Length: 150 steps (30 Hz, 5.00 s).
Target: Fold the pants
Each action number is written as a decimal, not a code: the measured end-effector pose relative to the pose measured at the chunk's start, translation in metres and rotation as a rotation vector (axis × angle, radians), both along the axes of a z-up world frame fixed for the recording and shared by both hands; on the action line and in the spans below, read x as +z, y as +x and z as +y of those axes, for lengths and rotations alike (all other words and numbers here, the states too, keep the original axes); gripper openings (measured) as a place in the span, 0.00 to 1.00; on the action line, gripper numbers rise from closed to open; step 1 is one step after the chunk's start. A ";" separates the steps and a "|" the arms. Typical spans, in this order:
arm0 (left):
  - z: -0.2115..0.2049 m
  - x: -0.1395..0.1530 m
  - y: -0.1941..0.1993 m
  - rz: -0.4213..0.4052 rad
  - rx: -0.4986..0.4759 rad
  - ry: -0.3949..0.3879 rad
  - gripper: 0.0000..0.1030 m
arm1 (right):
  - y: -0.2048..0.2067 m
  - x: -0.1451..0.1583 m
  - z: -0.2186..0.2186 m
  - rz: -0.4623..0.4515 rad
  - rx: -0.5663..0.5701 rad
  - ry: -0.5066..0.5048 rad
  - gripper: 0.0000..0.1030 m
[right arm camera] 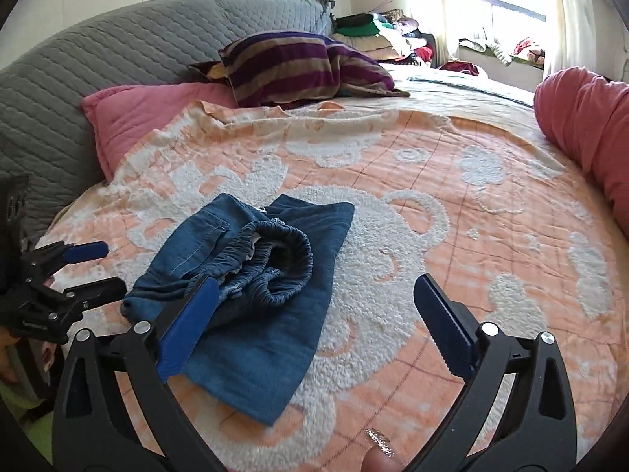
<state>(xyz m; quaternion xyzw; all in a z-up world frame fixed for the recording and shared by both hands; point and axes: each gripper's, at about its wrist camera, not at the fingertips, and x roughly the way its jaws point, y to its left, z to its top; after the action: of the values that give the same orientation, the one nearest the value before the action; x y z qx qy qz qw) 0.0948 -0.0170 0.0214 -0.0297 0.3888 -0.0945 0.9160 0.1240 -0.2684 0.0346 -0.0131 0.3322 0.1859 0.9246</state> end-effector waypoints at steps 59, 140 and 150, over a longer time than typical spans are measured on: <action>0.009 -0.018 -0.091 0.099 0.044 -0.001 0.96 | -0.102 -0.027 0.009 0.091 -0.064 -0.052 0.91; 0.021 -0.016 -0.088 0.082 0.080 -0.020 0.96 | -0.091 -0.031 -0.008 0.094 -0.103 -0.062 0.91; 0.093 -0.035 -0.020 0.191 0.238 -0.020 0.96 | -0.045 -0.049 -0.081 0.145 -0.299 -0.061 0.91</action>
<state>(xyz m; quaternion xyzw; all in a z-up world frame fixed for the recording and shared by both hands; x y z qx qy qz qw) 0.0746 0.0762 -0.0139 -0.0937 0.4668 0.0143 0.8793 0.0786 -0.3498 -0.0142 0.0220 0.4018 0.0364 0.9148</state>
